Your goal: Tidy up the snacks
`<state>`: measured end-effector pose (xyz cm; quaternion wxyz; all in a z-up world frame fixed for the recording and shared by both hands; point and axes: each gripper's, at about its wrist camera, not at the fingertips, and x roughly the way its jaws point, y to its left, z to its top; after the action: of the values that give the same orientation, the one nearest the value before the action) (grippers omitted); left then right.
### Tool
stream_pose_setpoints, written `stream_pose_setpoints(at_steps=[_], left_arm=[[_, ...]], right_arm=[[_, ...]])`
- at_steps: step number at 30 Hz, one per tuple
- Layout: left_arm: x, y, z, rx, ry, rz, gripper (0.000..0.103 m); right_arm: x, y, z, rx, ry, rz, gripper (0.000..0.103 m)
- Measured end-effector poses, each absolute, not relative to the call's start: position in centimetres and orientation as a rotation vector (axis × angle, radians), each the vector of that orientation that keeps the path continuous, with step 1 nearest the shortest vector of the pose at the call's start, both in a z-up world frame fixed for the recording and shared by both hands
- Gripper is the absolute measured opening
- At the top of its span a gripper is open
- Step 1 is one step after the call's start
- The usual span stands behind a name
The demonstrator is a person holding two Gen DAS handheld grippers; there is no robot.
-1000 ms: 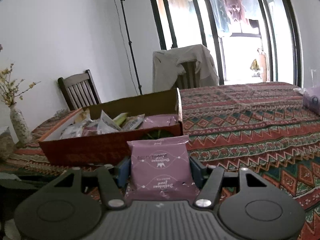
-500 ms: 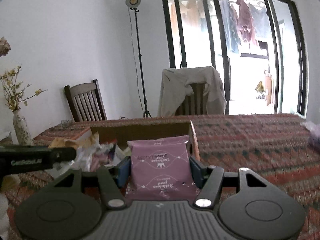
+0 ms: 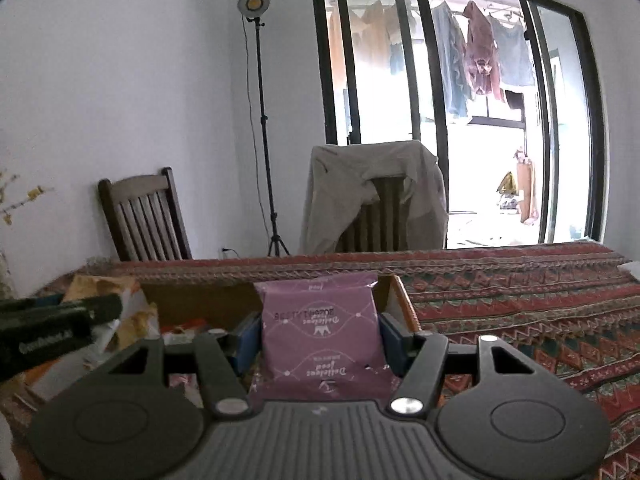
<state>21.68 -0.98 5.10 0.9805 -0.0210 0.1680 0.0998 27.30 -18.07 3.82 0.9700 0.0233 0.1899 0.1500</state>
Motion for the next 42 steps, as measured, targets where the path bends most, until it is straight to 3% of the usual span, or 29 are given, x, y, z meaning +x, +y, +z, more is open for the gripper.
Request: stream_pose_setpoints(at_steps=[1,2,3,4,5,6,7,23,31,42], left_arm=[[21.8,-0.9,4.9,-0.043,0.339,0.198,0.04],[21.5,-0.9,4.8,-0.044,0.336,0.198,0.051],[21.4,-0.9,4.8,-0.047,0.334,0.196,0.064],[21.2,-0.7,4.8,-0.057,0.324,0.197,0.096],[20.9,-0.5,4.7,-0.064,0.306,0.203,0.103],[20.4,-0.5,4.8,-0.066,0.277,0.222,0.103],[20.1,-0.5,5.0,-0.065,0.266,0.236,0.103],[18.4,0.5,7.6,-0.136,0.335,0.304,0.103],[11.0,0.7,9.7,-0.096,0.298,0.291,0.103],[3.3,0.7,7.7,-0.018,0.317,0.192,0.103]], right_arm=[[27.4,-18.1,3.6,0.046,0.39,0.308,0.061],[27.4,-18.1,3.5,0.044,0.398,0.311,0.061],[27.5,-18.1,3.3,0.041,0.404,0.31,0.063],[27.4,-18.0,3.1,0.036,0.409,0.317,0.073],[27.4,-18.1,3.0,0.034,0.41,0.326,0.083],[27.2,-18.1,2.9,0.035,0.407,0.334,0.101],[27.0,-18.1,2.9,0.035,0.397,0.34,0.103],[25.9,-18.6,4.4,0.036,0.367,0.333,0.103],[20.0,-20.1,7.6,0.024,0.338,0.346,0.103],[11.0,-22.1,6.2,0.067,0.397,0.304,0.103]])
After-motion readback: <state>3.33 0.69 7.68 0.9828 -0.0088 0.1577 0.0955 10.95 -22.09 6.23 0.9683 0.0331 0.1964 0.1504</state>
